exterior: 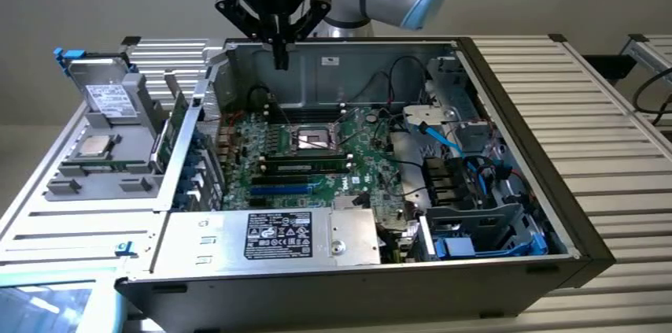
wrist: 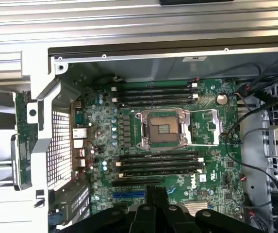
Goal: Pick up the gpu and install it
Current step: 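Reach for the gpu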
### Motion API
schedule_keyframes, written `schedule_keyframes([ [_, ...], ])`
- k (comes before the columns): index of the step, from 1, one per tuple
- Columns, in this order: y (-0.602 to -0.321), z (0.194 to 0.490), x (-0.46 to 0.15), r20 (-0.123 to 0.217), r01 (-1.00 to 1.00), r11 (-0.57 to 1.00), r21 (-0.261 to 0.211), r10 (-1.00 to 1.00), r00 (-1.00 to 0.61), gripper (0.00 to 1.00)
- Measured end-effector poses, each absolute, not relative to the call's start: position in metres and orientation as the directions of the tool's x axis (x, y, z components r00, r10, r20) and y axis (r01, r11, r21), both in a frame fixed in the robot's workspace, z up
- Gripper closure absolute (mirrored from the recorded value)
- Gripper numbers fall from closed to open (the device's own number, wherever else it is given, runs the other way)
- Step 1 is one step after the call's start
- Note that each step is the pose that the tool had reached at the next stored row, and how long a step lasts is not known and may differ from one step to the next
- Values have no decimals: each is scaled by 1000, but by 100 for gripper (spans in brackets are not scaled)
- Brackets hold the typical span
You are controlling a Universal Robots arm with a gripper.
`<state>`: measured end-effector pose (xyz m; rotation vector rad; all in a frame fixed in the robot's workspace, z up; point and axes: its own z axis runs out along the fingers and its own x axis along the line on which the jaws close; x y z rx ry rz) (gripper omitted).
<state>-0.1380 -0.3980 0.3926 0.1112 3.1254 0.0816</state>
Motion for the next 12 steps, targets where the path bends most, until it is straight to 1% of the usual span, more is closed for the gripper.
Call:
schedule_keyframes([
  [6,-397,393,-160,-2,71,996,57,71,-997,88],
  [7,-397,393,-164,0,71,996,58,71,-997,87],
  [8,-397,393,-167,2,71,996,58,71,-997,81],
  [9,-396,393,-168,3,71,996,59,71,-997,81],
  [10,-396,393,-170,4,71,996,59,71,-997,74],
  [12,-396,392,-175,7,72,996,60,71,-997,74],
])
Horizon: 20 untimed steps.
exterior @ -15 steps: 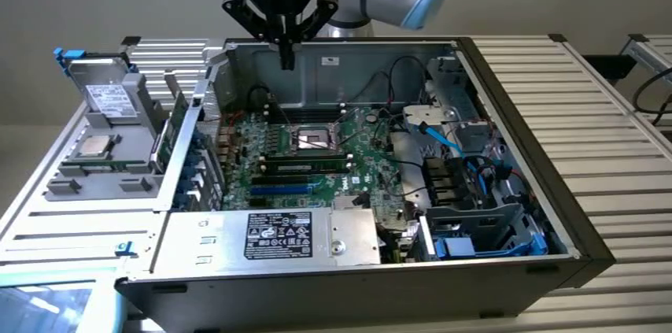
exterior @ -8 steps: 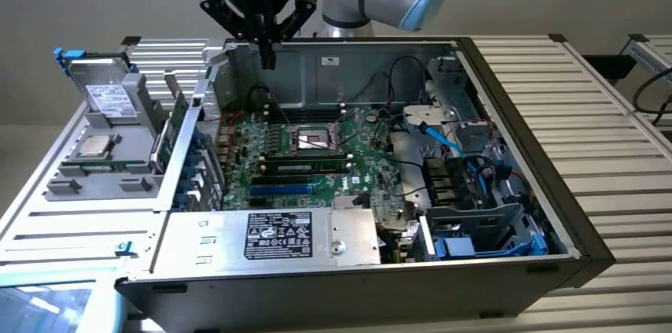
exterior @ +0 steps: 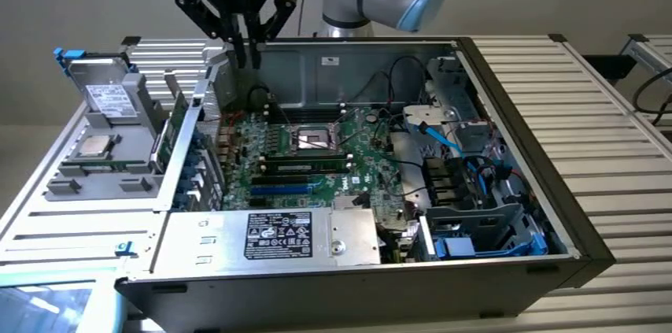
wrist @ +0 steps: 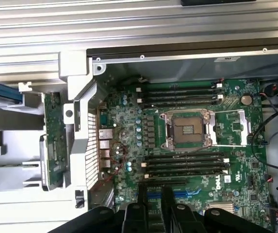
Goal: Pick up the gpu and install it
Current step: 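Reach for the gpu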
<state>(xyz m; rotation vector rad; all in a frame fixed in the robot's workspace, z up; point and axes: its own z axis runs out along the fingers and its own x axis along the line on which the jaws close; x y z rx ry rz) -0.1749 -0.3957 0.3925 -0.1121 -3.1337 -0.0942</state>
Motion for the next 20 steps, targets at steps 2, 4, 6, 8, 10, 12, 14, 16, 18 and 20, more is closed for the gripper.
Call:
schedule_keyframes([
  [2,-395,392,-182,9,72,996,61,71,-997,74],
  [4,-394,392,-190,11,72,996,61,71,-997,74],
  [6,-393,392,-198,15,72,995,62,71,-997,74],
  [8,-392,392,-206,18,72,995,63,71,-997,74],
  [10,-392,392,-212,24,73,995,64,71,-997,74],
  [12,-391,392,-218,32,73,995,65,71,-997,74],
  [14,-390,392,-224,38,74,995,65,71,-997,74],
  [16,-388,392,-230,43,74,995,64,71,-997,74],
  [18,-388,392,-235,51,74,995,64,71,-996,74],
  [20,-388,392,-242,63,75,995,65,71,-996,74],
])
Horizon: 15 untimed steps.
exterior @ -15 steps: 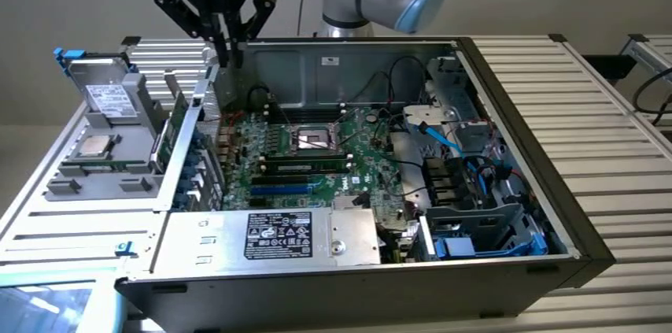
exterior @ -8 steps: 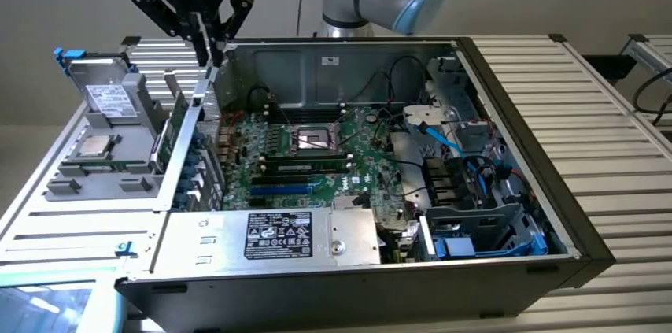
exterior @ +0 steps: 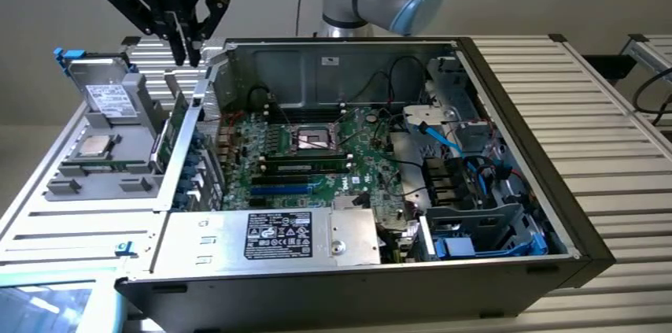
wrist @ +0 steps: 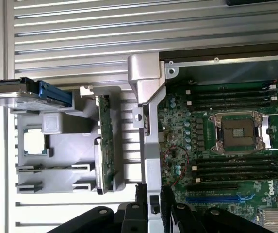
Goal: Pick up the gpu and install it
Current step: 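Reach for the gpu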
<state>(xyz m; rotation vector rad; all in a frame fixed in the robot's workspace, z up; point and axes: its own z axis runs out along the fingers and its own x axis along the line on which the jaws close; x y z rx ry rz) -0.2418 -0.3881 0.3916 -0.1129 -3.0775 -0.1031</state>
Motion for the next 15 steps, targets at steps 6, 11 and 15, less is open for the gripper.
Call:
schedule_keyframes([
  [6,-388,392,-255,77,76,995,67,71,-995,74],
  [11,-387,391,-276,83,76,995,67,71,-994,74],
  [15,-386,391,-291,86,77,995,67,71,-994,66],
])
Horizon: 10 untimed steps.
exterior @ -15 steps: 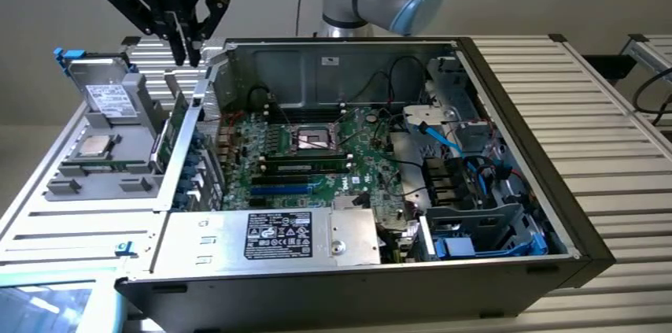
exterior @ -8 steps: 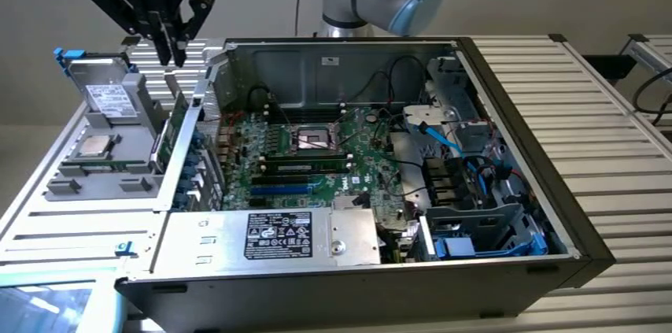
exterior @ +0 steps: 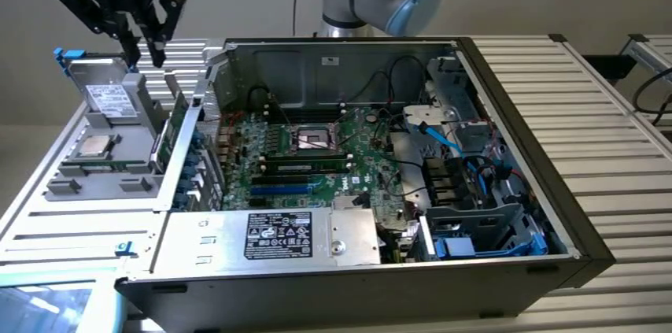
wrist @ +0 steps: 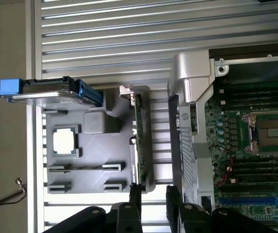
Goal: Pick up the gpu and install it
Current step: 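Reach for the gpu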
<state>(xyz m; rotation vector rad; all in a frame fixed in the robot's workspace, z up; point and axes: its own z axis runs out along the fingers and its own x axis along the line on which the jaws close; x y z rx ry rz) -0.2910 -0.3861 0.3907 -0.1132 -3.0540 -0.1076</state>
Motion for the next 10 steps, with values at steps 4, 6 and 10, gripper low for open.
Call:
schedule_keyframes([
  [4,-385,390,-301,90,77,995,67,71,-993,60],
  [6,-385,389,-307,91,77,995,67,71,-993,60],
  [10,-384,388,-314,94,77,995,67,71,-993,60],
])
